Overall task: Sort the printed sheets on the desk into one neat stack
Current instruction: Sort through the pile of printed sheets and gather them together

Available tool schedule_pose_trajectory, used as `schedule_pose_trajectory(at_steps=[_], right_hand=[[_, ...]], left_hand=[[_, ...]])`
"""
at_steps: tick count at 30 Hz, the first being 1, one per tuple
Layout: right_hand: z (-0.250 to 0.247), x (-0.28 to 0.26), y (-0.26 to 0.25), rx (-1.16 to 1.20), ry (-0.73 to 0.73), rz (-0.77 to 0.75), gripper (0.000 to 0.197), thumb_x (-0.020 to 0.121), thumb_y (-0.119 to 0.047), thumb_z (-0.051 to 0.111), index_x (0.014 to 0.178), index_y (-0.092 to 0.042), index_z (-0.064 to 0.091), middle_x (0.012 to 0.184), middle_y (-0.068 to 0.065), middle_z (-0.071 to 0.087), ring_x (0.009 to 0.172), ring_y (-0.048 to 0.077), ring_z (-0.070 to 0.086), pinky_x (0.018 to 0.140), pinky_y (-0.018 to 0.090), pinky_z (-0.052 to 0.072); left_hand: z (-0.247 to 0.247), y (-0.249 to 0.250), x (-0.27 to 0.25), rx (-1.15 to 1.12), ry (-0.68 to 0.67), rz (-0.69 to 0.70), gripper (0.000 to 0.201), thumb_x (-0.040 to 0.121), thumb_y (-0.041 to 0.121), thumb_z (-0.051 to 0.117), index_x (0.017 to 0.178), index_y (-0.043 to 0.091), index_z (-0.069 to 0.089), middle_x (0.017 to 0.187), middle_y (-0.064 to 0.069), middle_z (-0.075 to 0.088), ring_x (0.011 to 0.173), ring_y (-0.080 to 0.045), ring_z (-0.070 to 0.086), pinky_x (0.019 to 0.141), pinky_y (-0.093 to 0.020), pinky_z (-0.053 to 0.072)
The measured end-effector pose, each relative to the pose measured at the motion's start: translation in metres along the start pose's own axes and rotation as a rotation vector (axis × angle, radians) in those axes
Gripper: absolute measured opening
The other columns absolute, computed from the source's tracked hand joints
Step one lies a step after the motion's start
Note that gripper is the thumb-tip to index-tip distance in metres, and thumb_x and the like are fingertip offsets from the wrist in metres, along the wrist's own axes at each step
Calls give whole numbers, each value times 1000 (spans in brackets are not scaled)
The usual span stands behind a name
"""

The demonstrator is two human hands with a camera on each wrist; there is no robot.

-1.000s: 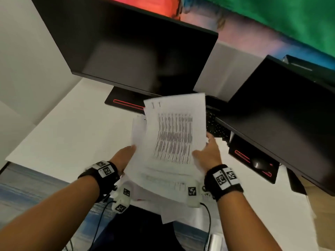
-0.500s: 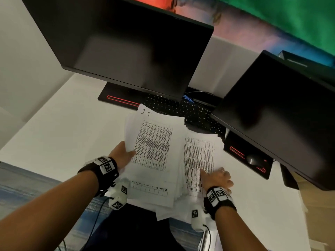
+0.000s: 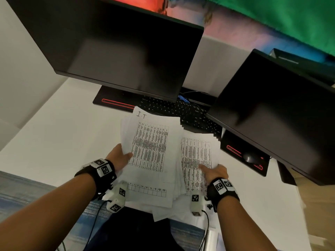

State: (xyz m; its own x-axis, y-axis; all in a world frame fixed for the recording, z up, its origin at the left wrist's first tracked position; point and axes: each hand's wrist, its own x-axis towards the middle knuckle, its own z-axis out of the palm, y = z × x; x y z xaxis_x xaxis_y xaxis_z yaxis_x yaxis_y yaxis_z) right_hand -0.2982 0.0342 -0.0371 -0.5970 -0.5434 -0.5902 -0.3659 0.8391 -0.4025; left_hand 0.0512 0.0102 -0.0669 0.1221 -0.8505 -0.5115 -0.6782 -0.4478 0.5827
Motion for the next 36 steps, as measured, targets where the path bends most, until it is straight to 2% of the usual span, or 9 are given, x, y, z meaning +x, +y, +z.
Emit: schedule_pose_trajectory(at_steps=[3,7,13,17,20,25,27,30,36], right_hand=[[1,-5,-2,72,-26,-38,86,76,-34,84,142,3,42,140,21,53,123,37,57,98,41,50],[-18,-32,-18,145,80,-239,24,83,-19,79,101,-9,66,103,13,73,80,25,68,68,30,57],[-86,-82,-63,-10,388,-710,15,87,-20,73,87,-19,58,83,6,64,87,33,62,74,44,57],[-140,-123,-97,188,460,-864,17,82,-18,77,84,-14,60,74,4,63,67,21,61,54,22,45],[-157,-133,-108,486,335,-844,18,80,-13,79,96,-14,69,83,-3,72,66,2,68,55,20,55],[-114,-109,-103,592,56,-663,26,80,-6,79,104,-14,72,91,0,77,75,13,75,63,29,58],[-79,-93,-97,568,-62,-532,28,80,-10,79,106,-17,70,94,1,77,80,17,75,68,33,61],[-32,-68,-88,477,-138,-347,32,82,-13,78,112,-15,66,102,5,74,87,20,71,75,34,60],[6,-40,-70,10,-84,-323,51,93,-3,62,140,-5,43,137,16,56,123,33,56,97,30,45]], left_hand=[[1,-2,2,-14,9,6,33,95,25,58,119,2,56,90,-5,61,85,-25,59,67,-29,41],[-1,-4,3,-36,21,-2,31,95,27,59,118,8,54,98,-6,63,91,-26,61,75,-33,45],[-5,-2,1,-30,13,-25,30,95,26,60,117,7,54,91,-6,63,83,-27,62,70,-32,45],[-5,0,-2,-62,4,-28,30,95,24,60,118,7,53,87,-4,62,75,-21,58,64,-30,44],[-5,6,-7,-65,8,-11,34,95,23,61,124,7,53,96,-6,65,81,-23,62,70,-31,46],[-15,14,-17,-229,-49,-24,29,95,5,59,124,6,54,115,-7,59,106,-21,55,92,-31,42],[-21,12,-14,-427,-120,-110,25,102,27,54,117,9,60,118,-13,65,103,-26,61,94,-36,49],[-23,6,-11,-861,-183,-343,68,93,69,42,118,10,65,120,-20,69,107,-35,66,98,-46,52],[-22,25,-14,-736,-230,-326,82,87,73,48,135,8,54,132,-7,61,120,-31,58,105,-49,45]])
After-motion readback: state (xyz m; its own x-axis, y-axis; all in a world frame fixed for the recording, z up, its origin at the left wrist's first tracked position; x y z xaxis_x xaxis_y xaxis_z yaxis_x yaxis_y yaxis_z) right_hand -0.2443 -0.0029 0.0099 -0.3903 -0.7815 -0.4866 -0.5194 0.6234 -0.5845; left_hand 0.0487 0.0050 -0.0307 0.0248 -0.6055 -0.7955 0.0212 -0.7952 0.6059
